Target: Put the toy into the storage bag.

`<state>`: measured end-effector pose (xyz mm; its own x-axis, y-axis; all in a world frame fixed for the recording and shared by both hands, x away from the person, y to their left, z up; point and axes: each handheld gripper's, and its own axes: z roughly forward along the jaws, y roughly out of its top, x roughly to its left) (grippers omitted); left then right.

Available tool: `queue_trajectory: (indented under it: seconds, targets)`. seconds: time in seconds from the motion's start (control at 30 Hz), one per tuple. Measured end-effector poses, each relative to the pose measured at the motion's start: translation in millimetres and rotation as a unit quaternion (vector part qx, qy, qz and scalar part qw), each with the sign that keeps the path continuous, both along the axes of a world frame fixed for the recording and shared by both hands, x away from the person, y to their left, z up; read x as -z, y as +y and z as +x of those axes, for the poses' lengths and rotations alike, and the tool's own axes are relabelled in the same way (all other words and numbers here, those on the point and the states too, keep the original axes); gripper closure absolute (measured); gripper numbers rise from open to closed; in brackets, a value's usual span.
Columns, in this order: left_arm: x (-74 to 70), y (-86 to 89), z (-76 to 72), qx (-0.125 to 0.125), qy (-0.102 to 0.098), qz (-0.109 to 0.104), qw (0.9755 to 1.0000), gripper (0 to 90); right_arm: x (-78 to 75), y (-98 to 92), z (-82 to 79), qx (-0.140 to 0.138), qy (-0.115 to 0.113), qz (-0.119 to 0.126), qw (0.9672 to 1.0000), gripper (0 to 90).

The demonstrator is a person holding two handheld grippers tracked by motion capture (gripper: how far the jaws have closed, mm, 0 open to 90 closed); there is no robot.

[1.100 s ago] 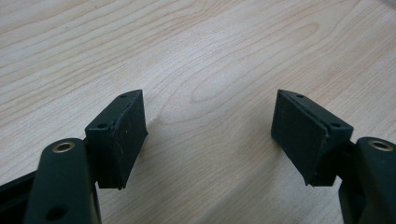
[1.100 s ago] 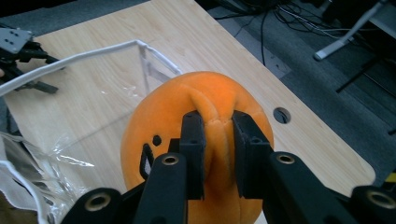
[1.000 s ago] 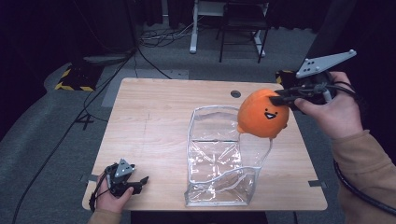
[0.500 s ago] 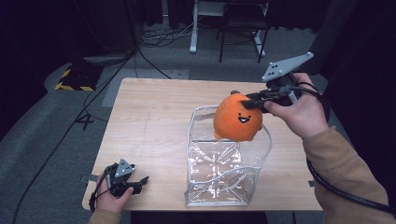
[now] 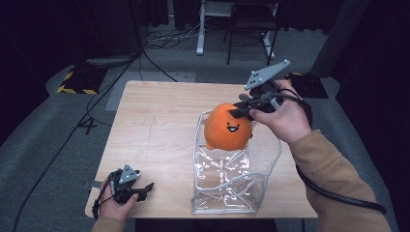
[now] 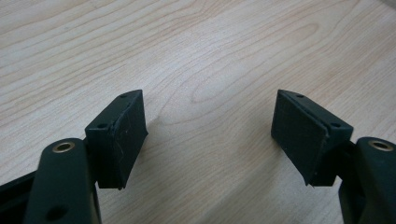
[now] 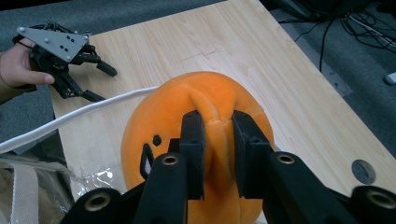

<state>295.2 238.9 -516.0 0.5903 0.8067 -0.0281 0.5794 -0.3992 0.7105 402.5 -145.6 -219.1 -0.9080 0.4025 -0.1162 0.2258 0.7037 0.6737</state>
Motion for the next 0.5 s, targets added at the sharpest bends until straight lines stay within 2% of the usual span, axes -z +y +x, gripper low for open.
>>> queue_trajectory:
  seconds: [0.23,0.5]
  targets:
    - [0.0,0.0,0.1,0.0,0.0,0.0,1.0,26.9,18.0,12.6,4.7,-0.007,0.011,-0.009,0.9999,76.1]
    - [0.1,-0.1,0.0,0.0,0.0,0.0,1.0,26.9,46.3,19.6,10.8,-0.01,0.027,-0.026,0.9993,76.1]
